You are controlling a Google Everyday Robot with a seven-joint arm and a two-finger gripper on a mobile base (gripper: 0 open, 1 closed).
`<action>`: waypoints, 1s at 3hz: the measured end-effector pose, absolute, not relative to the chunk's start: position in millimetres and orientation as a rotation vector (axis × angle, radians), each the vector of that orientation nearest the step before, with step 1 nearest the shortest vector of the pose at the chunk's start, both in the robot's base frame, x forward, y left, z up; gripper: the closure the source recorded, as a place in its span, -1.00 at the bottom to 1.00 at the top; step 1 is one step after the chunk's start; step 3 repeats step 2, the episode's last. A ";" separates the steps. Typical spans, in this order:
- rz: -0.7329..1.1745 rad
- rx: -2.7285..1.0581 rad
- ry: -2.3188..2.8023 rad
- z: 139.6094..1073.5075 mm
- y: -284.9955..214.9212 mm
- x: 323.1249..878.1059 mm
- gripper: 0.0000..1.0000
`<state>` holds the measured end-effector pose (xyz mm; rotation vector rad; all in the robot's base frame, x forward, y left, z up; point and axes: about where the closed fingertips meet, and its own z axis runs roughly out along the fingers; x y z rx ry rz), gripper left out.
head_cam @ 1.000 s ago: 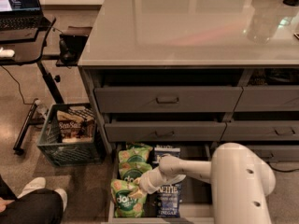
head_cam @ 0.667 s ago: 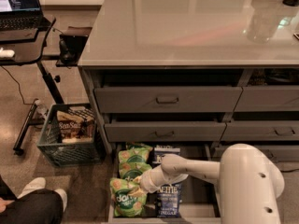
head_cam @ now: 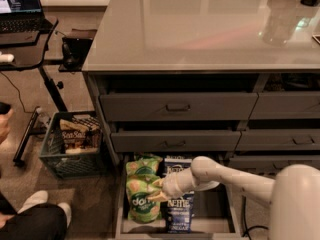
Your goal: Pick green rice chip bag from bottom drawer and place on counter
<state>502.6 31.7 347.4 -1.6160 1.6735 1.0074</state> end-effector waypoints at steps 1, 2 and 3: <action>1.027 -1.528 1.636 381.1 -7.8 508.2 1.00; 1.027 -1.528 1.636 381.1 -7.8 508.2 1.00; 1.027 -1.528 1.636 381.1 -7.8 508.2 1.00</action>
Offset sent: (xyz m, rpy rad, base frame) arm 0.0073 -0.0312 0.0283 0.0598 -0.0145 -0.0368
